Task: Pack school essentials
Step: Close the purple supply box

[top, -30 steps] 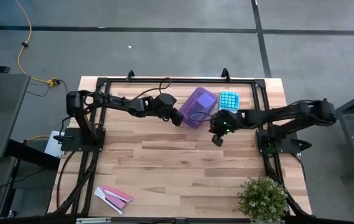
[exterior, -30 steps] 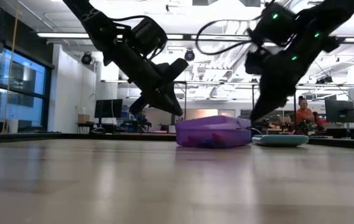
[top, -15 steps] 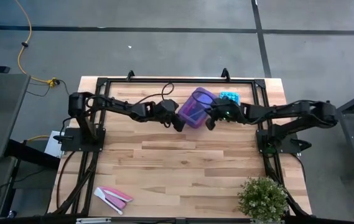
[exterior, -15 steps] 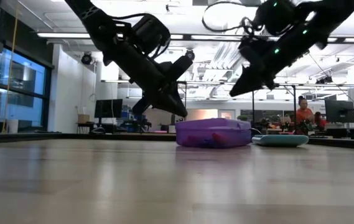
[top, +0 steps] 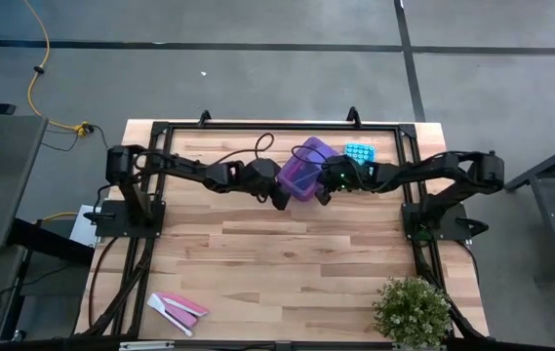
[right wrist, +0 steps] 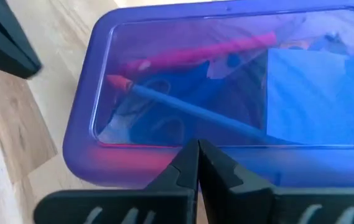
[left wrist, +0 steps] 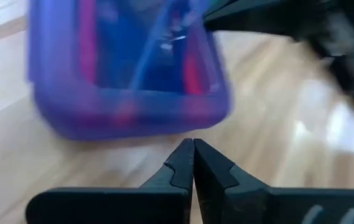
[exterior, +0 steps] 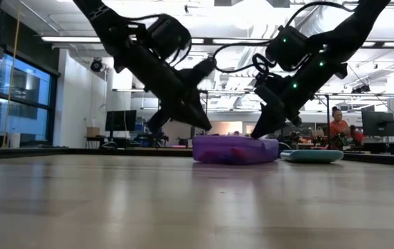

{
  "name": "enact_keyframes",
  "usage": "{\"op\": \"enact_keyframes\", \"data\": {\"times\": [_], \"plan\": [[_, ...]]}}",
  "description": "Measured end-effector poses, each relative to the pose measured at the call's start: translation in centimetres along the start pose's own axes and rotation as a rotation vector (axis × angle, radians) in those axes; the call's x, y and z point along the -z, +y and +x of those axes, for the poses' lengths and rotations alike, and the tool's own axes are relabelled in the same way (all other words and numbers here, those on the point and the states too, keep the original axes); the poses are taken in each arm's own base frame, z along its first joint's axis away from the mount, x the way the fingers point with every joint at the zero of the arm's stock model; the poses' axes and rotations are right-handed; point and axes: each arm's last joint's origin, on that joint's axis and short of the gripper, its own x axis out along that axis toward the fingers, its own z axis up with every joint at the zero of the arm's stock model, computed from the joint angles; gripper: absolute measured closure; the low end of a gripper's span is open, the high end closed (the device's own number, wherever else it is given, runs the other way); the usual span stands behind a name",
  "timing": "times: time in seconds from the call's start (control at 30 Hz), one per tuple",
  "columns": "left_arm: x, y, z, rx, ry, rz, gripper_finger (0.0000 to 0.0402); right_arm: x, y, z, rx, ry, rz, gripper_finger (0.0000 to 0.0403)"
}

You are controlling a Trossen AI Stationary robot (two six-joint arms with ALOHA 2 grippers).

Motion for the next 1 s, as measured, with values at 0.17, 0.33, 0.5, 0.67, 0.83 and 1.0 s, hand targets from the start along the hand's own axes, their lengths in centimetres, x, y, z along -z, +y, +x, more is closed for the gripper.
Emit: {"op": "enact_keyframes", "data": {"times": [0.17, 0.33, 0.5, 0.67, 0.83, 1.0], "plan": [[-2.1, 0.3, -1.9, 0.068, -0.024, 0.024, 0.0402, -0.4, 0.0, -1.1, -0.027, -0.029, -0.010, 0.0403], [-5.4, 1.2, -5.1, 0.009, -0.203, 0.069, 0.0401, -1.5, -0.4, -4.0, -0.007, -0.097, 0.052, 0.0403], [-7.8, 4.4, -6.1, -0.106, -0.279, 0.029, 0.0402, -1.8, -2.5, -5.4, 0.097, -0.095, 0.234, 0.0403], [-7.1, 8.2, -4.5, -0.163, -0.099, -0.072, 0.0402, -2.2, -4.8, -5.1, 0.137, 0.019, 0.364, 0.0403], [-5.4, 9.2, -2.5, -0.134, 0.055, -0.107, 0.0402, -2.0, -6.0, -3.8, 0.105, 0.150, 0.406, 0.0403], [-4.6, 8.8, -1.2, -0.108, 0.075, -0.114, 0.0402, -1.2, -6.3, -2.4, 0.127, 0.248, 0.422, 0.0403]]}}
